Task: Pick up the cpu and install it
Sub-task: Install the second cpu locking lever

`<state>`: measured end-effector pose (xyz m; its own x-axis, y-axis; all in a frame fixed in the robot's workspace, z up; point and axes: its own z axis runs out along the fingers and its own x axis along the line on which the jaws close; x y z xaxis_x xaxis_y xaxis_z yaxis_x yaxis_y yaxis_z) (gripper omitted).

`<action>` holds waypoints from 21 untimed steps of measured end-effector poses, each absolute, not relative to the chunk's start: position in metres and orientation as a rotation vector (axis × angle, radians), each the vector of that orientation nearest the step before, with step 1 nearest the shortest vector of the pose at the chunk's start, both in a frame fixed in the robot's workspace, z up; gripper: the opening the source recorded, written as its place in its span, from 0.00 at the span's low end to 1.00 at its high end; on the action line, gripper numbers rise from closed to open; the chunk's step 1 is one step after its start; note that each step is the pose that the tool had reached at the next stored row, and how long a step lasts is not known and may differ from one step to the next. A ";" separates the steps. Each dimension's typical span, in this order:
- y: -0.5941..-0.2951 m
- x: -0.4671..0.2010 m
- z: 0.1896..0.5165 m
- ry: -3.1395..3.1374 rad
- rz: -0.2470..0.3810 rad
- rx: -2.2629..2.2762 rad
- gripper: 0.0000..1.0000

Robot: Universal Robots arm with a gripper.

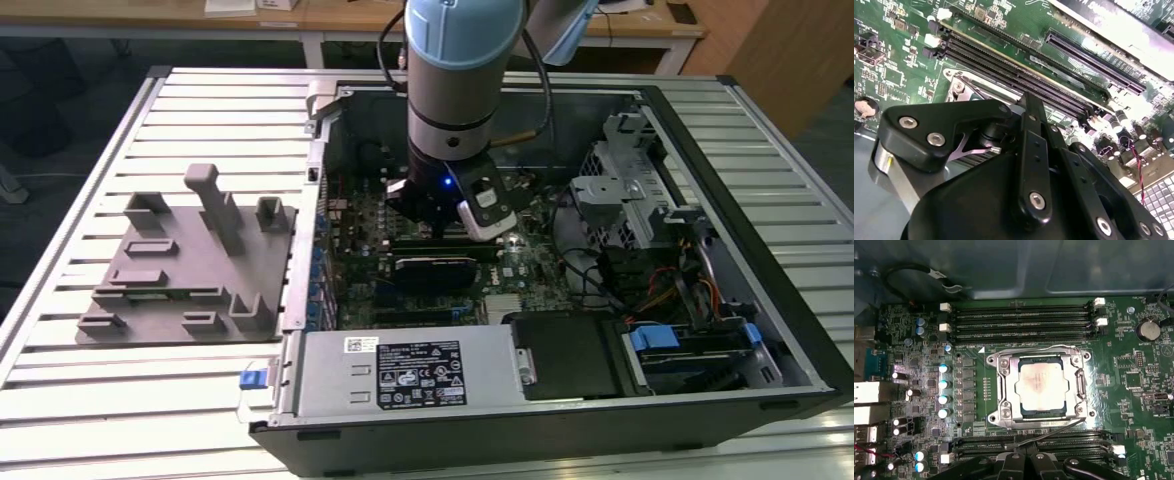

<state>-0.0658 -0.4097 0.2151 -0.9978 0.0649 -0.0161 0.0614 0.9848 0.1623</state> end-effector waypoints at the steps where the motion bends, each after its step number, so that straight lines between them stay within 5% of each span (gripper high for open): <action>1: -0.410 -0.066 0.215 3.109 0.249 0.099 0.11; 21: -0.412 -0.065 0.243 3.111 0.197 0.099 0.11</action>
